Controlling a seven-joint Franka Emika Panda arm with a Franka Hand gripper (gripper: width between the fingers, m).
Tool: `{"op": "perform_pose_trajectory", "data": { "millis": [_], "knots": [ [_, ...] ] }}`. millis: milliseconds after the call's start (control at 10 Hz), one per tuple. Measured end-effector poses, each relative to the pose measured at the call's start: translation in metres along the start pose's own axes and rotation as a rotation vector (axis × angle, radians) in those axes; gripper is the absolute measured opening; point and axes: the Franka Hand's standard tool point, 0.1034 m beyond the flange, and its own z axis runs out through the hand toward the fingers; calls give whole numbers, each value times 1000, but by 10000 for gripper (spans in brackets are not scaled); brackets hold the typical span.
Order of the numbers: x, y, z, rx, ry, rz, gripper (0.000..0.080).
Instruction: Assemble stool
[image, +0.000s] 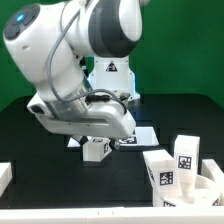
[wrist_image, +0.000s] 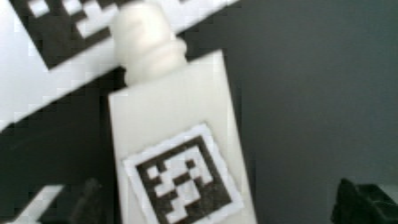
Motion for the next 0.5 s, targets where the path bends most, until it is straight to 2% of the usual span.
{"op": "perform_pose_trajectory", "data": {
  "millis": [100, 200, 300, 400, 500],
  "knots": [
    [3, 1, -1, 11, -60, 8, 649],
    [-1, 4, -4, 36, -199, 35, 649],
    [6, 7, -9, 56, -323, 64, 649],
    [14, 8, -9, 59, -396, 91, 649],
    [14, 8, -5, 55, -450, 122, 649]
  ]
}}
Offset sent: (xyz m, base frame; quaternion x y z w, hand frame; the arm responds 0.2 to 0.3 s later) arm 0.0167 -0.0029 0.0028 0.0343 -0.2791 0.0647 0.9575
